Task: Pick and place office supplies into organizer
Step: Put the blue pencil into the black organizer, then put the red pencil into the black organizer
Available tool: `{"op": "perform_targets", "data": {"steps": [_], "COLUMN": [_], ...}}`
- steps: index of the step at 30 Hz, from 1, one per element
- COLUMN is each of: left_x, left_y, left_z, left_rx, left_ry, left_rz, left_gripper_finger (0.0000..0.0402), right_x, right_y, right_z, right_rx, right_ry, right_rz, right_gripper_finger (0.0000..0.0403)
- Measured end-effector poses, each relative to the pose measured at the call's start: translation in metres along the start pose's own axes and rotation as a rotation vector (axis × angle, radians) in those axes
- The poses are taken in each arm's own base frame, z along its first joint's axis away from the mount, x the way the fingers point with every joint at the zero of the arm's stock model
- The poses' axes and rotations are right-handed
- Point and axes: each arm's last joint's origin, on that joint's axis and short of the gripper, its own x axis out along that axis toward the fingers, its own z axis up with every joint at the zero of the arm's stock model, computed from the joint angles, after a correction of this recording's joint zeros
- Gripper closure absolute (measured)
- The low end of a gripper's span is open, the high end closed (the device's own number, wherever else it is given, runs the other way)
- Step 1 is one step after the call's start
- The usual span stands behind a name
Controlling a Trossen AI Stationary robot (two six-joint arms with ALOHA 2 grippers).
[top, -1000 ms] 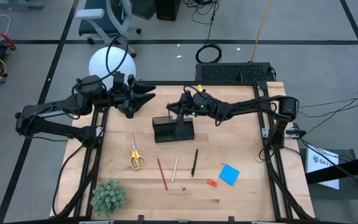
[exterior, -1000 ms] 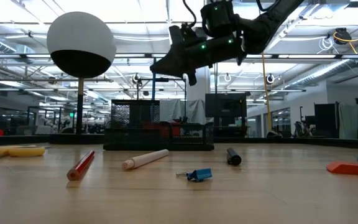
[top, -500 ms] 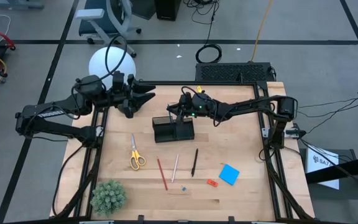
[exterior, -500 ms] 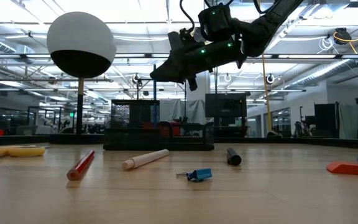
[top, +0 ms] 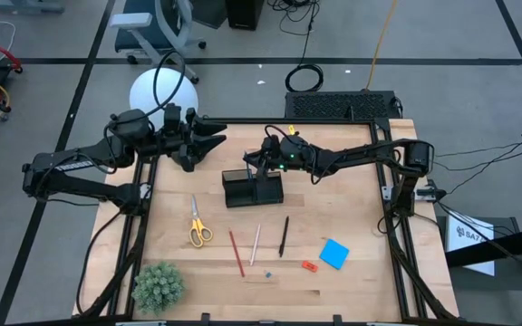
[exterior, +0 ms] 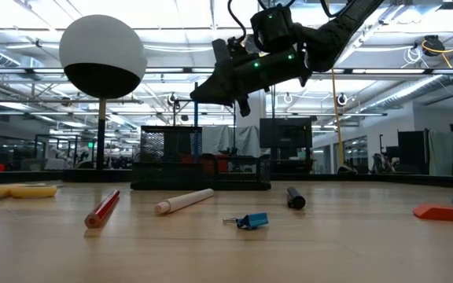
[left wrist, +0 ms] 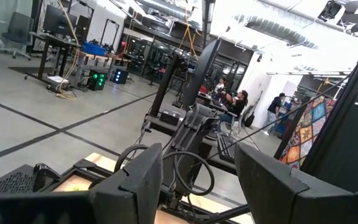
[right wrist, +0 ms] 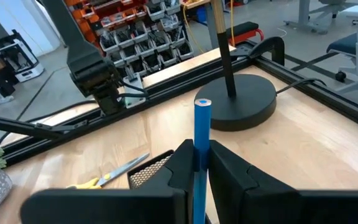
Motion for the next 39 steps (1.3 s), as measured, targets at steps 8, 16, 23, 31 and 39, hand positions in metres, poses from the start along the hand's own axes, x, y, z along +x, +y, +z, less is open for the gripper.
{"op": "perform_targets", "data": {"steps": [8, 16, 23, 31, 39], "left_x": [0.0, 0.0, 0.0, 0.0, 0.0], "left_y": [0.0, 0.0, 0.0, 0.0, -0.001], "left_z": [0.0, 0.0, 0.0, 0.0, -0.001], "left_rx": [0.0, 0.0, 0.001, 0.0, -0.027], "left_ry": [0.0, 0.0, 0.0, 0.001, 0.013], "left_rz": [0.0, 0.001, 0.001, 0.001, -0.026], "left_gripper_finger": [0.0206, 0.0206, 0.0206, 0.0206, 0.0206], "right_x": [0.0, 0.0, 0.0, 0.0, -0.011], "right_y": [-0.001, 0.003, 0.003, 0.006, 0.015], "right_z": [0.0, -0.001, 0.0, 0.006, 0.021], "right_rx": [0.0, -0.003, -0.003, -0.005, -0.045], "right_ry": [-0.008, -0.005, -0.011, -0.079, -0.114], "right_rz": [-0.028, -0.017, -0.033, -0.015, 0.007], "right_gripper_finger": [0.0364, 0.0338, 0.0276, 0.0248, 0.0251]}}
